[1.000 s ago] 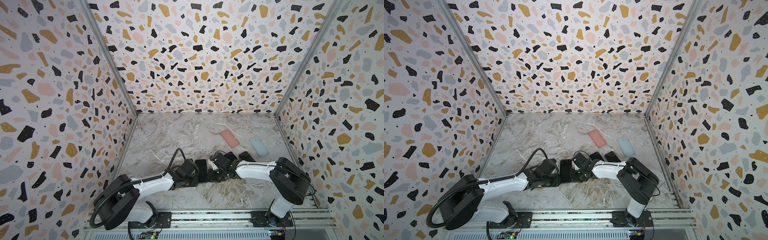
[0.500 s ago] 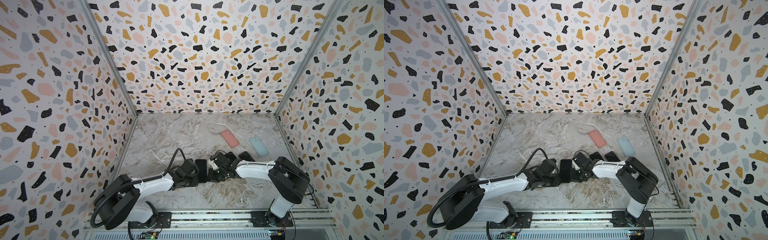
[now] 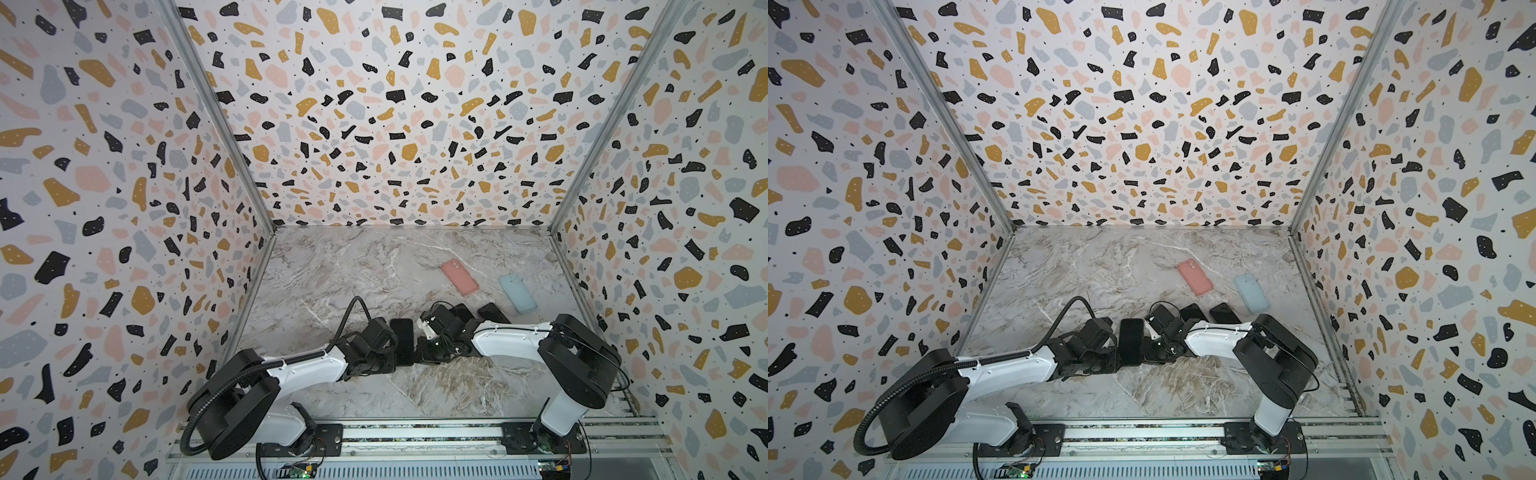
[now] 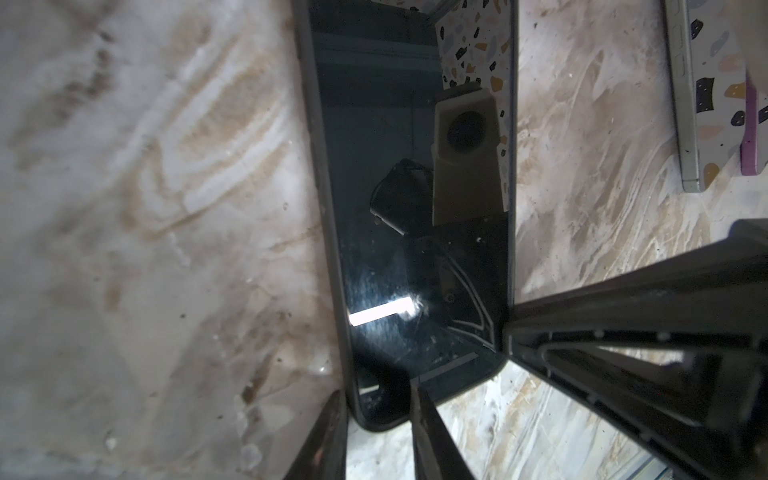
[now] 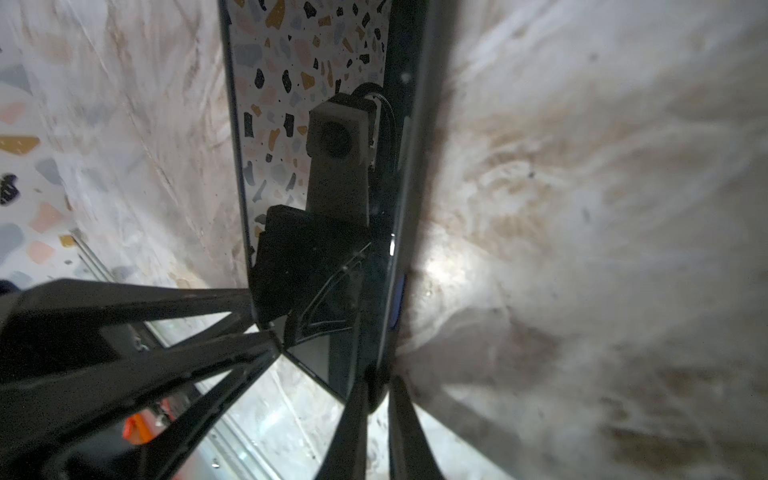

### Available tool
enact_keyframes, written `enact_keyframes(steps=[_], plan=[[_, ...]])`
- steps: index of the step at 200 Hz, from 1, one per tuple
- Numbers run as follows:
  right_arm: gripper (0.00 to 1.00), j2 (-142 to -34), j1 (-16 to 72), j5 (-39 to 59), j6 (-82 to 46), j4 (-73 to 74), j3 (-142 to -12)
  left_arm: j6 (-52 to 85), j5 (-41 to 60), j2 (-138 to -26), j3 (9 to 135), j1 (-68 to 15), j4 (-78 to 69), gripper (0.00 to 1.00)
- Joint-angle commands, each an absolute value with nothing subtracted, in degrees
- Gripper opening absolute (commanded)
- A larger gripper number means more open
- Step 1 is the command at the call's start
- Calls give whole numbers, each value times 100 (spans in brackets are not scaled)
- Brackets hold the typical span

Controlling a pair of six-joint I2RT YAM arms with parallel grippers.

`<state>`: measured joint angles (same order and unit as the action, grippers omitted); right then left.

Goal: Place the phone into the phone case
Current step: 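Open both grippers and lift them away from the cased phone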

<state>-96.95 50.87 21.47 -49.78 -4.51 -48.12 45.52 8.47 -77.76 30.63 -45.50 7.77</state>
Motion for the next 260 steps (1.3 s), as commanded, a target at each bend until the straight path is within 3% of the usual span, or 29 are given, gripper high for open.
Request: enact_keyframes(steps=[1, 31, 53, 125, 156, 166, 174, 260], plan=[[20, -9180, 5141, 1753, -4922, -689, -4803, 4443, 581, -7707, 3278, -4559, 1321, 37], [32, -8617, 5107, 1197, -4665, -698, -4710, 4359, -21, -7721, 3956, -4570, 2021, 53], [42, -8270, 5072, 534, -4055, -716, -4591, 4467, -416, -7930, 4307, -4580, 2225, 57], [56, -7322, 4790, -176, -2694, -241, -3923, 4624, -1055, -9065, 5509, -4932, 2772, 66], [82, -6881, 4737, -287, -2569, -51, -3507, 4658, -1116, -9325, 5750, -4991, 2907, 74], [100, -6725, 4737, -344, -2558, 28, -3378, 4684, -1125, -9385, 5812, -5023, 2934, 77], [99, -6641, 4731, -427, -2560, 47, -3318, 4702, -1125, -9433, 5858, -5052, 2952, 81], [99, -6531, 4562, -611, -2669, -99, -3131, 4798, -1258, -10120, 6367, -5198, 3319, 86]])
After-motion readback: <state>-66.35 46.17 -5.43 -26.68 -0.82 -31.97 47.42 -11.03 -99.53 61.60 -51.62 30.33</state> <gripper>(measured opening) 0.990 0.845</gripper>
